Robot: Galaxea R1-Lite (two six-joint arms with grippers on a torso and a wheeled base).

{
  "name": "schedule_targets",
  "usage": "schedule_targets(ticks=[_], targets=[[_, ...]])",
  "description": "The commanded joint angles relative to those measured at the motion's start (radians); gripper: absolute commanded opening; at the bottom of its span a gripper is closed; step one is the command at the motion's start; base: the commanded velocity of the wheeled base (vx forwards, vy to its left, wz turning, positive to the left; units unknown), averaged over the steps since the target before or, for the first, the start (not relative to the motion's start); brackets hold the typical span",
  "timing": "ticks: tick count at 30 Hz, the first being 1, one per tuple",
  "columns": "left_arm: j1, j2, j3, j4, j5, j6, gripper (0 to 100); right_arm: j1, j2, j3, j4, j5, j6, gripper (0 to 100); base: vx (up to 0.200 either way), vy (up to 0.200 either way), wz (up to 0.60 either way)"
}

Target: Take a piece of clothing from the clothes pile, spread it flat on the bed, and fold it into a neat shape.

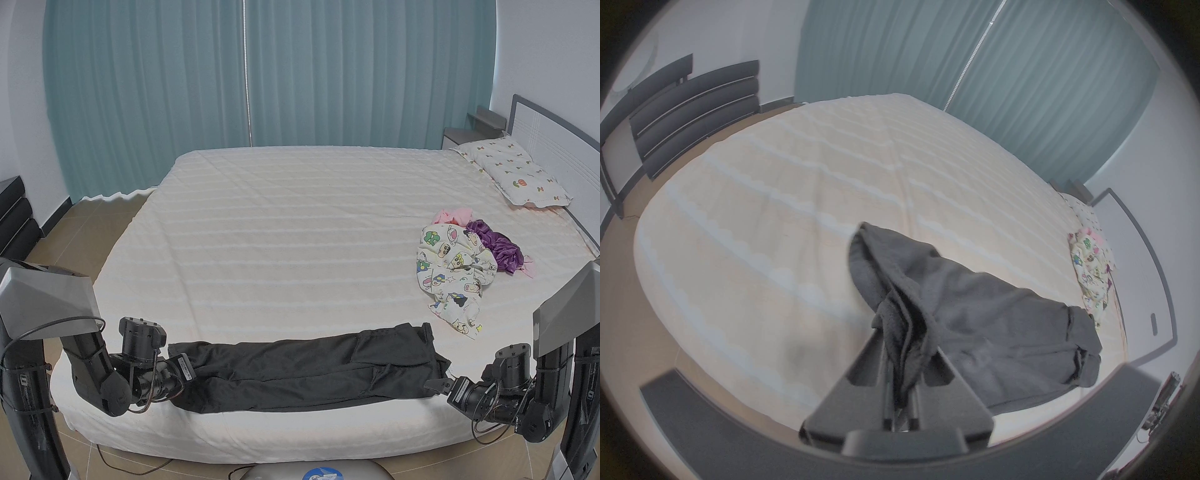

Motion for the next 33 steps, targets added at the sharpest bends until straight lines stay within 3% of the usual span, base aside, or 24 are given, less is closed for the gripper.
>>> schedule_targets(ticks=[1, 3, 5, 13, 23, 33], targets=[[-0.022, -0.018, -0.024, 0.029, 0.008, 0.0, 0, -0.001, -0.001, 0.01, -0.017, 0.001, -0.001, 100, 0.0, -0.2, 0.0], [-0.027, -0.023, -0.031, 0.044, 0.013, 0.0, 0, -0.001, -0.001, 0.01, -0.017, -0.001, 0.0, 100, 0.0, -0.2, 0.0], [-0.055, -0.06, -0.096, 0.154, 0.047, 0.0, 0, -0.001, -0.001, 0.01, -0.017, -0.001, 0.0, 100, 0.0, -0.2, 0.0], [-0.142, -0.132, -0.291, 0.457, 0.05, -0.002, 0, 0.004, -0.001, 0.01, -0.017, -0.004, -0.001, 100, 0.0, -0.2, 0.0], [-0.26, -0.103, -0.484, 0.664, 0.067, -0.003, 0, 0.007, 0.001, 0.01, -0.017, -0.005, -0.001, 100, 0.0, -0.2, 0.0], [-0.332, 0.008, -0.625, 0.722, 0.093, -0.005, 0, 0.007, 0.004, 0.008, -0.017, -0.005, -0.001, 100, 0.0, -0.2, 0.0]])
